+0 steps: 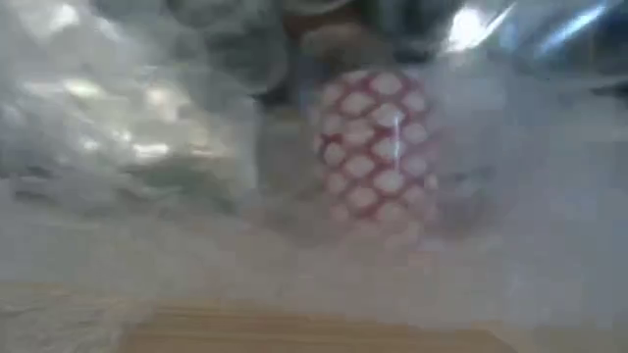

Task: Wrap mug
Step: Wrap the red mug with the bubble wrap

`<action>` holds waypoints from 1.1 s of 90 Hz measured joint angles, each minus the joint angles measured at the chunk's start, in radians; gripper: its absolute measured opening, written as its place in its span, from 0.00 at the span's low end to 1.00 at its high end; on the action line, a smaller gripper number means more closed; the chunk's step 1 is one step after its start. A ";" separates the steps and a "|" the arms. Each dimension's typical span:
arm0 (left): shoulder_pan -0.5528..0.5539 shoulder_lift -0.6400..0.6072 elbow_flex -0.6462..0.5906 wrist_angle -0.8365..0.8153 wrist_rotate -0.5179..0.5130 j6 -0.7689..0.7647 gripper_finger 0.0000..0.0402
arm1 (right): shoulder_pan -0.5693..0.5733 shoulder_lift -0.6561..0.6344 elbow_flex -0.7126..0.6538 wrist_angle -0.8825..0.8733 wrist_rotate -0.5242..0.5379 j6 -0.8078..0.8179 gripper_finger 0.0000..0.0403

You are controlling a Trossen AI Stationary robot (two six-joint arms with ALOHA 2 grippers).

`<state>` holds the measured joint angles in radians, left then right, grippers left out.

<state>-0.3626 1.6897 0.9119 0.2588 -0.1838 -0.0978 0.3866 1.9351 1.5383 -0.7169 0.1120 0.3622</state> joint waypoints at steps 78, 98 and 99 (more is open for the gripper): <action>-0.112 -0.253 0.002 -0.536 -0.013 -0.170 0.41 | 0.025 -0.169 0.006 -0.251 0.156 0.066 0.00; -0.259 -0.263 0.002 -0.707 -0.010 -0.268 0.41 | 0.115 -0.169 0.004 -0.315 0.246 0.188 0.00; -0.265 -0.263 0.002 -0.708 -0.010 -0.275 0.41 | 0.120 -0.169 0.004 -0.315 0.253 0.195 0.00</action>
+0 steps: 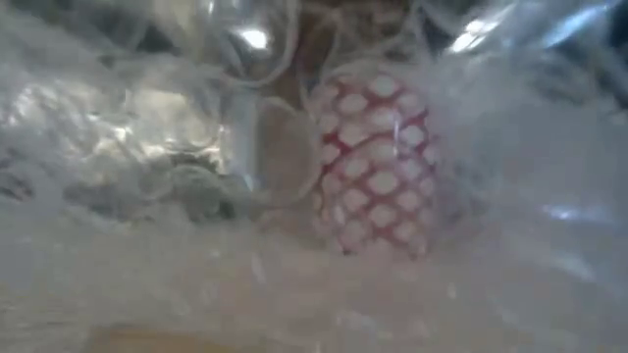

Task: Wrap mug
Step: Wrap the red mug with the bubble wrap

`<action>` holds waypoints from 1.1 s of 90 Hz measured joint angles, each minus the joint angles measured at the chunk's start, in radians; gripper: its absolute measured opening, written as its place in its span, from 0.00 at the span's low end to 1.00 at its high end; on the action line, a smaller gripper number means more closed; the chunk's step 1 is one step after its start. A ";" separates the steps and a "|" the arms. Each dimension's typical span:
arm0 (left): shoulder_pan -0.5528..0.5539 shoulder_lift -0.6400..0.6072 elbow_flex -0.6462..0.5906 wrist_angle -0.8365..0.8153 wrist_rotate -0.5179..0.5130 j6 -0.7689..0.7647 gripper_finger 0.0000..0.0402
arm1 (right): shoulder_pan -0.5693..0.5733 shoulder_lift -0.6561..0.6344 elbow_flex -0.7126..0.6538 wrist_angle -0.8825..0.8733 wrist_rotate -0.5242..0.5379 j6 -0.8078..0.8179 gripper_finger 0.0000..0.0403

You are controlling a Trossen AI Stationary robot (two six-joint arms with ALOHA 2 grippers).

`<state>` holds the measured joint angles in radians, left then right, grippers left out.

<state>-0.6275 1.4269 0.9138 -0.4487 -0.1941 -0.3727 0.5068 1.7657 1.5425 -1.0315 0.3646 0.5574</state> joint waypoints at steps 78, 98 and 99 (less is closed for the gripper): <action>-0.263 0.232 -0.004 0.292 0.038 -0.019 0.41 | 0.331 0.001 -0.230 0.165 0.350 0.654 0.00; -0.252 0.344 -0.004 0.340 0.011 -0.052 0.41 | 0.330 0.001 -0.257 0.214 0.352 0.654 0.00; -0.251 0.349 -0.004 0.340 0.010 -0.052 0.41 | 0.330 0.001 -0.257 0.214 0.352 0.654 0.00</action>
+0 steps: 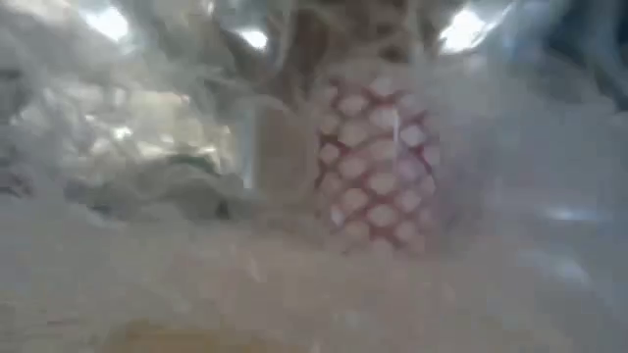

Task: Wrap mug
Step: Wrap the red mug with the bubble wrap

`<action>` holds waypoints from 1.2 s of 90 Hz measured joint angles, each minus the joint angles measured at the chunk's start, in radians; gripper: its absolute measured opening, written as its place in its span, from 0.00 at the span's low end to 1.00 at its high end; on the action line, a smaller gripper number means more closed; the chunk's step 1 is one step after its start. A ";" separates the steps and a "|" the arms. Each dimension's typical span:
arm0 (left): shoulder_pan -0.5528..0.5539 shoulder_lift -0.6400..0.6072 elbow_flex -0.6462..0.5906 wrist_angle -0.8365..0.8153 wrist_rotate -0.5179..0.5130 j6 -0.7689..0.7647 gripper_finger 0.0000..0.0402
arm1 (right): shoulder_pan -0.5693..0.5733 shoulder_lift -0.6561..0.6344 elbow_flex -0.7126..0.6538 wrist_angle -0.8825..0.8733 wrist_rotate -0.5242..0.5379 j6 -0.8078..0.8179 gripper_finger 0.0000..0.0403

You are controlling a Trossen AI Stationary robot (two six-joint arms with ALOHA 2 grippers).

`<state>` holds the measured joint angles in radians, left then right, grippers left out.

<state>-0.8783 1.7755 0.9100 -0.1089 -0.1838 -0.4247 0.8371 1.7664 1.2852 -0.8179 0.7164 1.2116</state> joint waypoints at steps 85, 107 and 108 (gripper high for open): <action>0.102 -0.204 0.174 -0.323 -0.106 0.116 0.00 | -0.082 0.000 0.040 -0.176 -0.055 -0.063 0.00; 0.219 -0.218 0.230 -0.242 -0.223 0.317 0.00 | -0.155 0.000 0.053 -0.204 -0.054 -0.167 0.00; 0.226 -0.218 0.229 -0.228 -0.223 0.329 0.00 | -0.158 0.000 0.053 -0.204 -0.054 -0.170 0.00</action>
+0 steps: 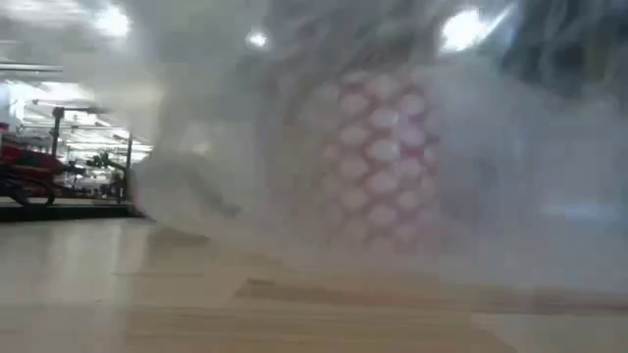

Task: Wrap mug
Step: Wrap the red mug with the bubble wrap

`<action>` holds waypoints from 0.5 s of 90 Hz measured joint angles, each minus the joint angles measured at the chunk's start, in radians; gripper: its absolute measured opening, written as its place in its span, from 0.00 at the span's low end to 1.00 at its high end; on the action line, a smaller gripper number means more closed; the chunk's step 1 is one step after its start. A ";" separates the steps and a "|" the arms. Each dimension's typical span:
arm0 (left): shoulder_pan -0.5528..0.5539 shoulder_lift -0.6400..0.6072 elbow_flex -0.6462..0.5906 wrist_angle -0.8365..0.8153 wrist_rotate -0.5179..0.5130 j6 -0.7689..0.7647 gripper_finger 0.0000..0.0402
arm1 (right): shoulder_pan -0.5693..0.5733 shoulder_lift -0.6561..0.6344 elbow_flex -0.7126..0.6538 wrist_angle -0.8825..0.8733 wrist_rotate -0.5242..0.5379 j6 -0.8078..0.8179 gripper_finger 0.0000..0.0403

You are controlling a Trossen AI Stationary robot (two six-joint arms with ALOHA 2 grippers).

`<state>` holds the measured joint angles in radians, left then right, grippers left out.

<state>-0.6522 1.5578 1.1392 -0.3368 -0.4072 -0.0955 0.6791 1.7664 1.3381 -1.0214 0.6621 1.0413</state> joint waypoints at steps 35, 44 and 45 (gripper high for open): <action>0.277 0.068 -0.002 0.340 0.117 0.286 0.00 | -0.033 -0.024 0.082 -0.088 0.053 -0.087 0.00; 0.322 0.097 -0.003 0.358 0.142 0.286 0.00 | -0.032 -0.025 0.165 -0.159 0.056 -0.117 0.00; 0.326 0.099 -0.003 0.359 0.142 0.286 0.00 | -0.032 -0.025 0.174 -0.160 0.055 -0.123 0.00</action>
<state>-0.3267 1.6568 1.1366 0.0221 -0.2652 0.1909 0.6468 1.7416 1.5124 -1.1811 0.7172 0.9185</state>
